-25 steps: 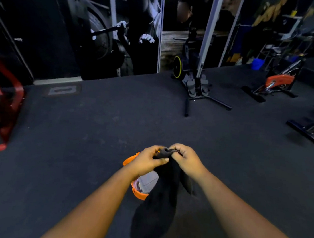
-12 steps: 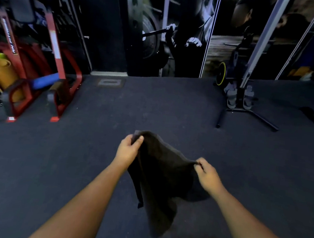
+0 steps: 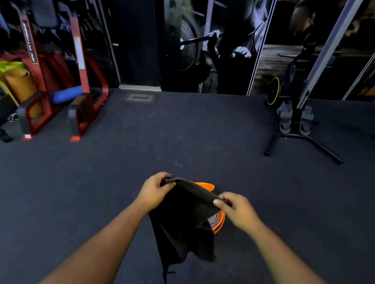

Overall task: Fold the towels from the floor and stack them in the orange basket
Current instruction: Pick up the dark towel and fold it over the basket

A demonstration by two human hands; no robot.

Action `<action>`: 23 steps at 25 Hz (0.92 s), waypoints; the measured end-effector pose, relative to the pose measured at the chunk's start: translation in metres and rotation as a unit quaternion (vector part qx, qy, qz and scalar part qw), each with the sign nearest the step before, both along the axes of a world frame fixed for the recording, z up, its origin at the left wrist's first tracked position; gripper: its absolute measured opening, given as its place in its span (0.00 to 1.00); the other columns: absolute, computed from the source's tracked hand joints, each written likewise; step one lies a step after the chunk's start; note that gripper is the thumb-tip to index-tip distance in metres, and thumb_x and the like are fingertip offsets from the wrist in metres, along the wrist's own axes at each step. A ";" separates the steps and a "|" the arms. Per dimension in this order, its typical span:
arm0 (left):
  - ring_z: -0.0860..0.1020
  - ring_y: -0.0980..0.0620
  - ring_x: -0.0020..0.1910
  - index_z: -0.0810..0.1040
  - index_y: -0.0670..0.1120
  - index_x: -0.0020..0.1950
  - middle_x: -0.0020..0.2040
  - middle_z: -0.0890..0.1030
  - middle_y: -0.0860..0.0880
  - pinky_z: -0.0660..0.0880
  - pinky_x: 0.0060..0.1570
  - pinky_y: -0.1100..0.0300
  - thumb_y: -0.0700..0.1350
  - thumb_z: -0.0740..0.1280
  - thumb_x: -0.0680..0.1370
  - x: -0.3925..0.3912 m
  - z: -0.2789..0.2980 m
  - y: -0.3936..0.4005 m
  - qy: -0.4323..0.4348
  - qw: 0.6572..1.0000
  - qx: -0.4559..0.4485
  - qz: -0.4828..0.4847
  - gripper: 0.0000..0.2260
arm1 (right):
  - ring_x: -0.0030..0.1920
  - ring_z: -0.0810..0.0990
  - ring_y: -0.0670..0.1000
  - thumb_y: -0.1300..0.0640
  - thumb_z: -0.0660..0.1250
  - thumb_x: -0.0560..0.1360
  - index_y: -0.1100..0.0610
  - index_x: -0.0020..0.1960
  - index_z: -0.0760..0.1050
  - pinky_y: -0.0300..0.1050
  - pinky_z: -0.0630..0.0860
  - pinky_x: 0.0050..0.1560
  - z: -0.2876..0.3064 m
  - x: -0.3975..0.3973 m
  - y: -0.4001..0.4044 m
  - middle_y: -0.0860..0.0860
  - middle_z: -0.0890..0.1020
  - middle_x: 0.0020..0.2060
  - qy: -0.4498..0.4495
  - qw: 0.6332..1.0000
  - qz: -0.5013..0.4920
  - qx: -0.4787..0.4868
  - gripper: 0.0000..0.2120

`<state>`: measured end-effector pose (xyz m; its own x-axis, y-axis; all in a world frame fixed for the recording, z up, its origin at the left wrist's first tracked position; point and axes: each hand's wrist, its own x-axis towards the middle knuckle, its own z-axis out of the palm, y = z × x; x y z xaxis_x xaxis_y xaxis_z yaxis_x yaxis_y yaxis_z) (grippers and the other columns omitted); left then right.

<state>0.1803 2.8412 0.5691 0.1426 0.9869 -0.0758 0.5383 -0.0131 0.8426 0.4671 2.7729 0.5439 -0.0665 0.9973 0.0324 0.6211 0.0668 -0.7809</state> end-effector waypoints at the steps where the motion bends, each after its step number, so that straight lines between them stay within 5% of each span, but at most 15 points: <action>1: 0.83 0.55 0.49 0.80 0.52 0.55 0.48 0.84 0.55 0.77 0.53 0.64 0.45 0.74 0.78 -0.004 -0.001 0.003 -0.008 1.000 -0.025 0.001 0.08 | 0.34 0.76 0.43 0.50 0.70 0.78 0.50 0.42 0.79 0.51 0.76 0.40 -0.002 0.000 -0.001 0.44 0.78 0.32 0.083 0.996 -0.041 -0.002 0.07; 4: 0.84 0.50 0.54 0.80 0.48 0.61 0.54 0.86 0.48 0.80 0.58 0.55 0.43 0.73 0.78 -0.002 -0.008 0.000 -0.103 0.988 -0.116 0.007 0.12 | 0.36 0.77 0.47 0.60 0.69 0.80 0.57 0.43 0.80 0.45 0.76 0.38 0.003 -0.018 -0.001 0.47 0.81 0.33 0.287 0.944 -0.155 -0.041 0.07; 6: 0.84 0.47 0.53 0.81 0.42 0.62 0.55 0.86 0.43 0.81 0.58 0.52 0.39 0.70 0.81 0.000 -0.014 -0.004 -0.224 0.955 -0.183 0.061 0.10 | 0.33 0.77 0.47 0.62 0.69 0.79 0.59 0.42 0.80 0.37 0.75 0.32 0.005 -0.035 -0.001 0.49 0.82 0.31 0.350 0.909 -0.208 -0.087 0.07; 9: 0.85 0.44 0.50 0.81 0.39 0.61 0.52 0.86 0.41 0.81 0.55 0.51 0.37 0.74 0.77 0.001 -0.023 -0.007 -0.324 0.902 -0.185 0.217 0.13 | 0.34 0.79 0.52 0.61 0.72 0.77 0.58 0.42 0.80 0.41 0.77 0.28 0.005 -0.051 0.004 0.55 0.83 0.34 0.405 0.855 -0.304 -0.109 0.06; 12: 0.86 0.41 0.51 0.80 0.38 0.58 0.51 0.86 0.39 0.82 0.55 0.46 0.38 0.78 0.72 0.005 -0.021 -0.016 -0.403 0.854 -0.198 0.263 0.17 | 0.35 0.79 0.55 0.60 0.74 0.76 0.59 0.41 0.80 0.43 0.76 0.28 0.009 -0.070 0.010 0.58 0.82 0.35 0.387 0.868 -0.297 -0.089 0.06; 16: 0.86 0.46 0.43 0.80 0.40 0.53 0.47 0.86 0.40 0.83 0.41 0.56 0.35 0.71 0.78 0.015 -0.003 -0.031 -0.505 0.825 -0.192 0.164 0.05 | 0.37 0.82 0.54 0.58 0.74 0.76 0.58 0.42 0.84 0.45 0.78 0.34 0.024 -0.101 0.015 0.57 0.85 0.37 0.388 0.883 -0.247 -0.089 0.05; 20: 0.85 0.48 0.51 0.82 0.42 0.59 0.54 0.86 0.42 0.81 0.50 0.58 0.31 0.64 0.80 0.016 0.003 -0.033 -0.462 0.868 -0.148 0.102 0.12 | 0.42 0.84 0.52 0.60 0.69 0.80 0.57 0.47 0.84 0.44 0.79 0.35 0.037 -0.118 0.014 0.55 0.86 0.41 0.392 0.895 -0.174 -0.121 0.05; 23: 0.85 0.48 0.53 0.86 0.45 0.52 0.52 0.87 0.44 0.81 0.54 0.57 0.30 0.66 0.80 0.021 0.001 -0.034 -0.374 0.921 -0.072 0.084 0.12 | 0.39 0.85 0.51 0.62 0.69 0.80 0.59 0.48 0.82 0.45 0.81 0.37 0.046 -0.125 0.013 0.54 0.86 0.40 0.406 0.892 -0.156 -0.126 0.04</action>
<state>0.2009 2.8068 0.5704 0.0537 0.9873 -0.1495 -0.2084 0.1575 0.9653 0.3421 2.7864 0.5897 0.1591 0.9452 -0.2850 -0.1979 -0.2523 -0.9472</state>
